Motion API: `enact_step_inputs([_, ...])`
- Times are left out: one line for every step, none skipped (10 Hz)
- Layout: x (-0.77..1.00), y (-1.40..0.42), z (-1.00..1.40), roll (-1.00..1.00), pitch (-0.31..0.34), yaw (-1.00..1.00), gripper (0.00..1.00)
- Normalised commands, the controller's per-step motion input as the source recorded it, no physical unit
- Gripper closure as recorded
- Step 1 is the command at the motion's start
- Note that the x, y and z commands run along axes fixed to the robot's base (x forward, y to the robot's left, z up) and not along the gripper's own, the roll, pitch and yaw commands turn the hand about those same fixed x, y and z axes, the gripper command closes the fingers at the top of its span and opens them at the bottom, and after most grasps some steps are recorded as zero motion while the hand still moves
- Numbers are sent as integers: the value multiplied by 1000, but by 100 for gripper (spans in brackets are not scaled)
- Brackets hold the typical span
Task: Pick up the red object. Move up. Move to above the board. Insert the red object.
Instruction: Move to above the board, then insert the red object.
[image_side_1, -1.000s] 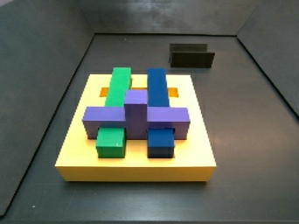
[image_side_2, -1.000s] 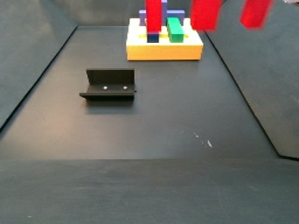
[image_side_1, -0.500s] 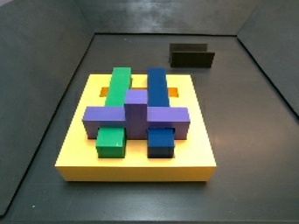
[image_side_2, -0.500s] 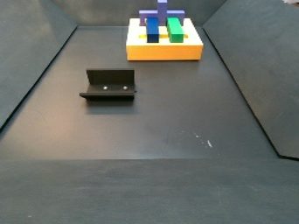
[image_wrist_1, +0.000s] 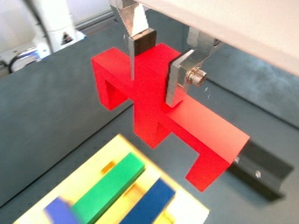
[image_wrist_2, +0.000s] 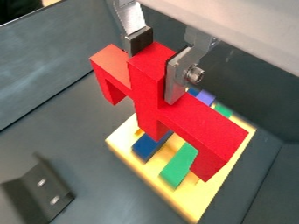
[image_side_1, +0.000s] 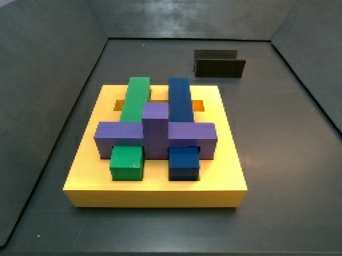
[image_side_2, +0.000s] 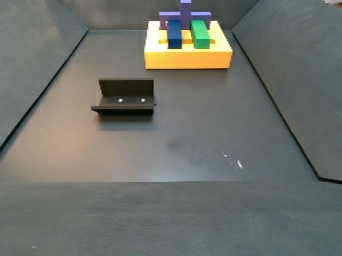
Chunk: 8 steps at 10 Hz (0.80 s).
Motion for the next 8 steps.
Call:
enact_step_inputs([151, -771, 109, 14, 159, 11, 100])
enact_step_inputs([117, -424, 74, 14, 152, 6, 100])
enact_step_inputs([70, -203, 45, 7, 108, 12, 100])
enact_step_inputs([-49, 0, -289, 41, 0, 0, 100])
enact_step_inputs([94, 574, -500, 109, 31, 126, 100])
enact_step_inputs([89, 700, -560, 144, 7, 109, 100])
enact_step_inputs([-323, 186, -809, 286, -51, 243, 100])
enact_step_inputs([-406, 0, -871, 264, -74, 194, 100])
